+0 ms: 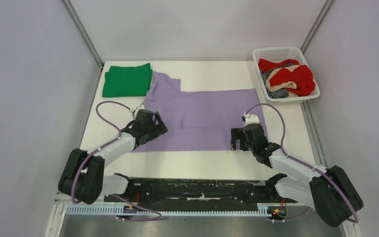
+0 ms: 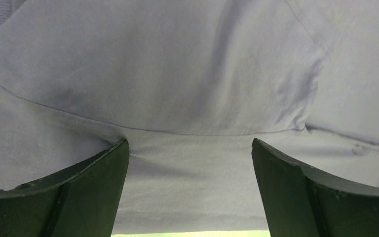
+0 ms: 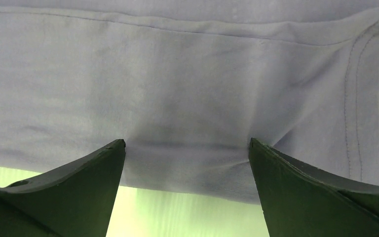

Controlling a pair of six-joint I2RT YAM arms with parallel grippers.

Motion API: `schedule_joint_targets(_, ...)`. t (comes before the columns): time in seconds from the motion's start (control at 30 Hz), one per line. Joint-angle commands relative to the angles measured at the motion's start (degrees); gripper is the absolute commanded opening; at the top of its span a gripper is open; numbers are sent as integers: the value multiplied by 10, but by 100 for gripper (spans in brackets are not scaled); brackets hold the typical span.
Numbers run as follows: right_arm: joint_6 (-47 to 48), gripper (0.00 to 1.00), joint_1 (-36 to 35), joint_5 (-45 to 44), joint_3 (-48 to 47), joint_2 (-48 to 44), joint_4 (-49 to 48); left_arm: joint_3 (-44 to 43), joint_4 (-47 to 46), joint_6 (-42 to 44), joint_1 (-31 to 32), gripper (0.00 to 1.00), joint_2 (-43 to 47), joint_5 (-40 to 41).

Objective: Fold and stack the t-shirts
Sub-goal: Fold the flattened tshirt in 1/3 of the way

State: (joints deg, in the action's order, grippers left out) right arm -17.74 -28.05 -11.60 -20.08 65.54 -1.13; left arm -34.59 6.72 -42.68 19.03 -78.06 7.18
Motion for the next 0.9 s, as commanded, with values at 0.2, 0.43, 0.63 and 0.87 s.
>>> schedule_joint_targets(0.2,-117,98,-86,50,62,-147,299,123,150,-94,53,100,187,27)
schedule_joint_targets(0.43,-185,98,-169,58,35,-129,416,125,231,-124,66,100,237,48)
schedule_joint_targets(0.63,-222,98,-235,53,2,-107,449,122,272,-136,67,100,267,97)
schedule_joint_targets(0.87,-264,98,-289,32,-37,-93,480,118,308,-152,67,100,279,127)
